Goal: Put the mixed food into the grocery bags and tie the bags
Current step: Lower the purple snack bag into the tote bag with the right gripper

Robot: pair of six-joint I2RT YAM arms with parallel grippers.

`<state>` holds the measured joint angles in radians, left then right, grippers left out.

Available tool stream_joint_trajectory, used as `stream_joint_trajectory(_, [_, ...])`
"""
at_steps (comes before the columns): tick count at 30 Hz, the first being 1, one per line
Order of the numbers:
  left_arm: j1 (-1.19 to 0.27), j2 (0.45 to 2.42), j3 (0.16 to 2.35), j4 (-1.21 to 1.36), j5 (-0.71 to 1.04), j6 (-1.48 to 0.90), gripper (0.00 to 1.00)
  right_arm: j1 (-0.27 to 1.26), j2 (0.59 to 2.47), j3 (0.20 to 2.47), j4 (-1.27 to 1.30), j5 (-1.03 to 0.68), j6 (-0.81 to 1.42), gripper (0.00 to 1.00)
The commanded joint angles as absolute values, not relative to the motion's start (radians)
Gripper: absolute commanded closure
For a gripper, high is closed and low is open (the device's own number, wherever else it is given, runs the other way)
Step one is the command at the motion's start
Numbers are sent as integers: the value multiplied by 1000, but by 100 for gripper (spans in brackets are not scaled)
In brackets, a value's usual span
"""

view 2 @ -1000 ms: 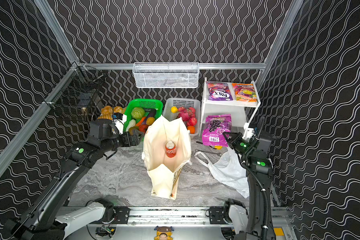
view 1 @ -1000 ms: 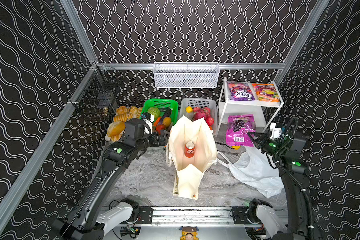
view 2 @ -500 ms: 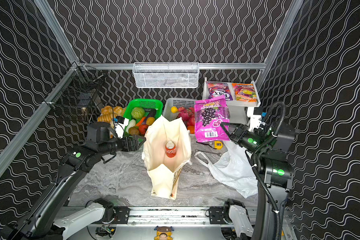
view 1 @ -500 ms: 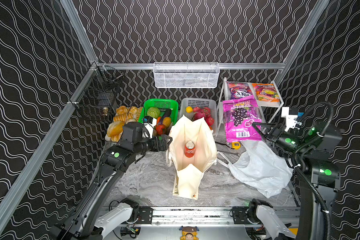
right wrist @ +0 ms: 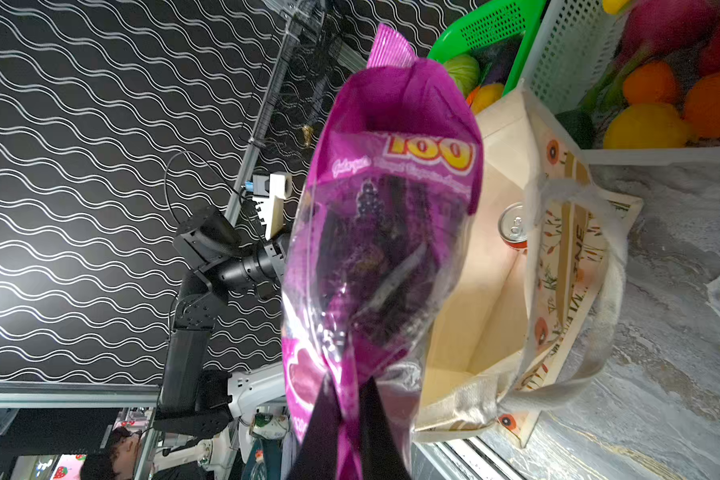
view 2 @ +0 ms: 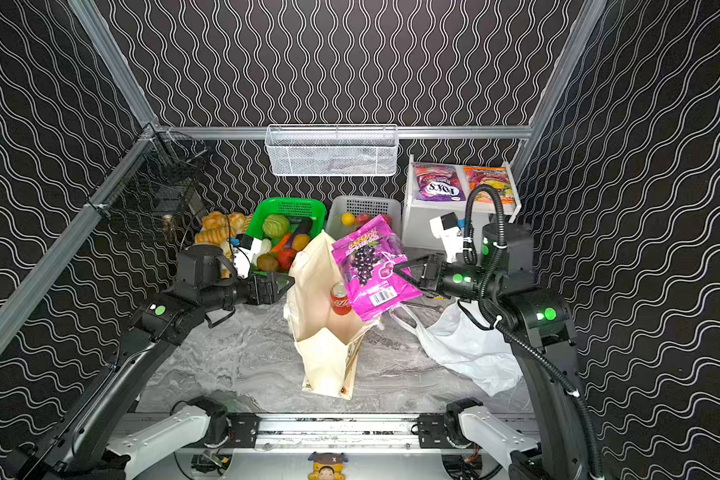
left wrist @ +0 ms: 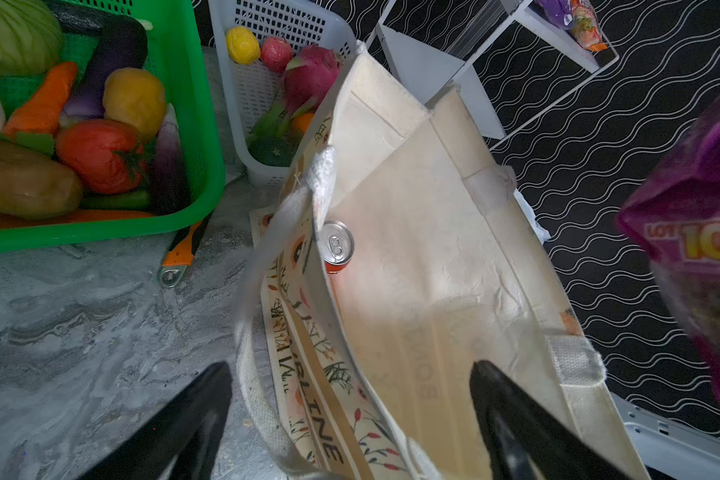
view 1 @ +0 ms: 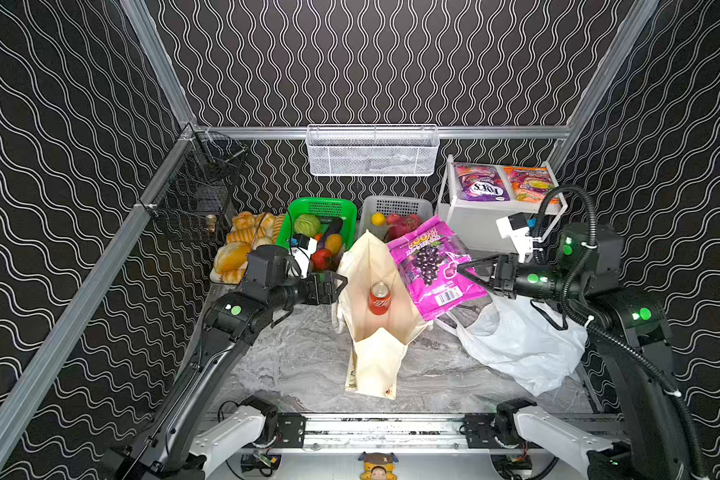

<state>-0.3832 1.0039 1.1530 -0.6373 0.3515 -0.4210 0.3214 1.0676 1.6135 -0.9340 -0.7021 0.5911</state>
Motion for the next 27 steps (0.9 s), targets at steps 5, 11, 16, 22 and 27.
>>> stream_joint_trajectory(5, [-382,982,1119,-583,407,-448,15,485,1137,1671,-992,-460,584,100])
stream_joint_trajectory(11, [-382,999,1129,-615,473,-429,19,553,1195,1736,-1105,-340,557,100])
stream_joint_trajectory(16, [-382,1020,1133,-632,496,-416,28,645,1245,1735,-1079,-285,597,100])
stream_joint_trajectory(22, [-382,1027,1121,-601,512,-442,50,759,1342,1770,-1076,-150,610,100])
stream_joint_trajectory(27, [-382,1028,1121,-599,524,-458,75,809,1458,1881,-1192,-62,598,100])
